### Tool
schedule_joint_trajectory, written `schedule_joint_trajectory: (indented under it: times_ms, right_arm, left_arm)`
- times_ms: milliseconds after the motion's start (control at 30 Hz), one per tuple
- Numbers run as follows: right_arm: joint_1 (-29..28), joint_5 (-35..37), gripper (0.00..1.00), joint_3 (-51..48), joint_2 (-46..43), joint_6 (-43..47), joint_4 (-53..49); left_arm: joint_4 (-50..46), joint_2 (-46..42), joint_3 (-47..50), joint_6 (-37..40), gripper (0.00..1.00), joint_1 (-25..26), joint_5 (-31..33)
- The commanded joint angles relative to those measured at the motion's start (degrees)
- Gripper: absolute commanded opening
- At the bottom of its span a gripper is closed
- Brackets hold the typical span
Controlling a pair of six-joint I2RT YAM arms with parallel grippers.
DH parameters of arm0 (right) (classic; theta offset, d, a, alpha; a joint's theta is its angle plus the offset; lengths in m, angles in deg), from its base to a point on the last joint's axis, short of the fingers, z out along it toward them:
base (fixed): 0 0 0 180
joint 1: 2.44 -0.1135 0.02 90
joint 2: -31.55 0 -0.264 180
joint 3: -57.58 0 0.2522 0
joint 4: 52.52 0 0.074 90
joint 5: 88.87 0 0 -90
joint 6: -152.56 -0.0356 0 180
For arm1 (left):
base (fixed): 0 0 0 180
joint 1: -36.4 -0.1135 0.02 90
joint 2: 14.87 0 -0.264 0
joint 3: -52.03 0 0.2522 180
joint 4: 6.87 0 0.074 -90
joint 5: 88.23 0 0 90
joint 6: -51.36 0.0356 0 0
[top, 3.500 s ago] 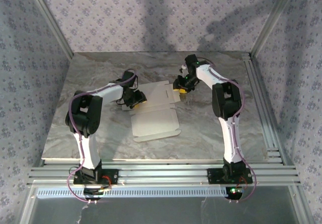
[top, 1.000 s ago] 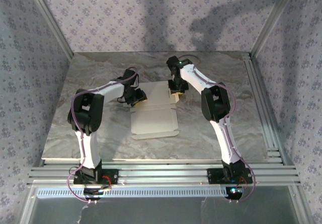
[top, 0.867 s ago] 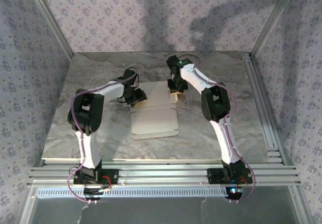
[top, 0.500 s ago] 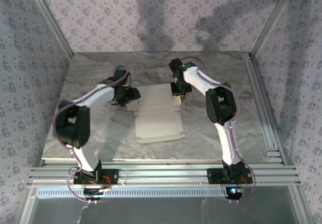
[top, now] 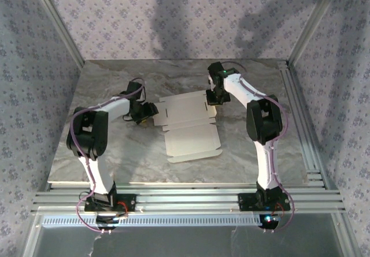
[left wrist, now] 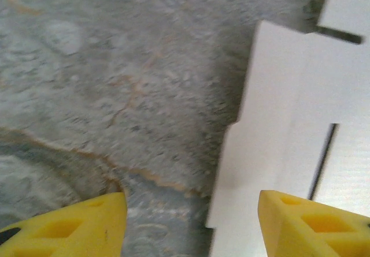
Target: Fold the paper box
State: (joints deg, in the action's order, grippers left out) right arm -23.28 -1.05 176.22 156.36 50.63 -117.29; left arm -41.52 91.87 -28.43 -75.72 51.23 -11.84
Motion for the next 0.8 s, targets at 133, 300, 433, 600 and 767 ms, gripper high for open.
schedule_joint_trajectory:
  times_ms: [133, 300, 433, 600, 767]
  right_arm:
    - [1.36, -3.11, 0.0, -0.73, 0.52, 1.0, 0.33]
    - [1.77, -4.28, 0.0, -1.89, 0.08, 1.2, 1.16]
    - [2.04, -5.11, 0.0, -2.03, -0.09, 1.29, 1.38]
    - [2.62, -7.98, 0.0, -2.16, -0.2, 1.37, 1.86]
    - [3.95, -11.04, 0.0, -2.19, 0.58, 1.71, 1.88]
  left_arm:
    - [5.43, 3.74, -0.78, -0.67, 0.61, 2.29, -5.74]
    - [7.86, 3.52, -0.96, -1.76, 0.56, 2.8, -7.19]
    - [9.35, 2.27, -1.05, -2.24, 0.55, 3.64, -7.61]
    - [9.79, 1.81, -1.15, -2.03, 0.56, 4.16, -8.19]
    - [10.23, 1.44, -0.55, -2.44, 0.56, 3.48, -8.71]
